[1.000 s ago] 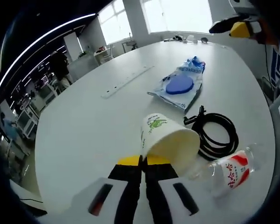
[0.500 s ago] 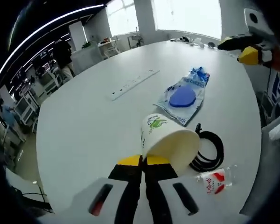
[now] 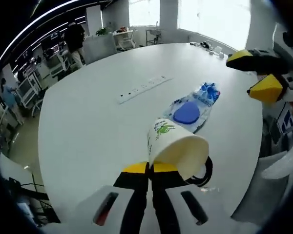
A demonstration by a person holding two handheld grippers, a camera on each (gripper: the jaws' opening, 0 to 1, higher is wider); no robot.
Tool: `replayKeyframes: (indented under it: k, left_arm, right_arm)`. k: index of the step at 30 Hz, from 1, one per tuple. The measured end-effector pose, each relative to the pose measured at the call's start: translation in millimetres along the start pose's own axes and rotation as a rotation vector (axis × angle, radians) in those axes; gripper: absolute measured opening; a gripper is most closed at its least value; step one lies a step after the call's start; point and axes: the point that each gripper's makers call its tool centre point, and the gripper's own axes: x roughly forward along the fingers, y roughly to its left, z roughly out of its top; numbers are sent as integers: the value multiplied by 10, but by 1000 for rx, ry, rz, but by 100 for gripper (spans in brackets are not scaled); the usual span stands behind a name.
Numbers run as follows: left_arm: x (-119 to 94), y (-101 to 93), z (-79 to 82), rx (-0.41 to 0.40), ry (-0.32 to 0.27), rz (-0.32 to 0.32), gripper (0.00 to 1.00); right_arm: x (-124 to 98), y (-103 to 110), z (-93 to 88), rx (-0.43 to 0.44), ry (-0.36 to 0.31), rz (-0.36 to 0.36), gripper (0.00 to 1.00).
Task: Arrange the tabletop items into an orderly group along one side of the table until the central work area is clear of visible clutter.
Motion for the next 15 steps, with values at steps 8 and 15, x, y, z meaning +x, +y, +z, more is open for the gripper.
replayKeyframes:
  k: [8,15]
  left_arm:
    - [-131,-142,53,-117,19,15,0]
    - [-156,-278,18,-168,21,12,0]
  right_arm:
    - [164,219,0,-122,64,1,20]
    - [220,270,-57,-222,112,-19,18]
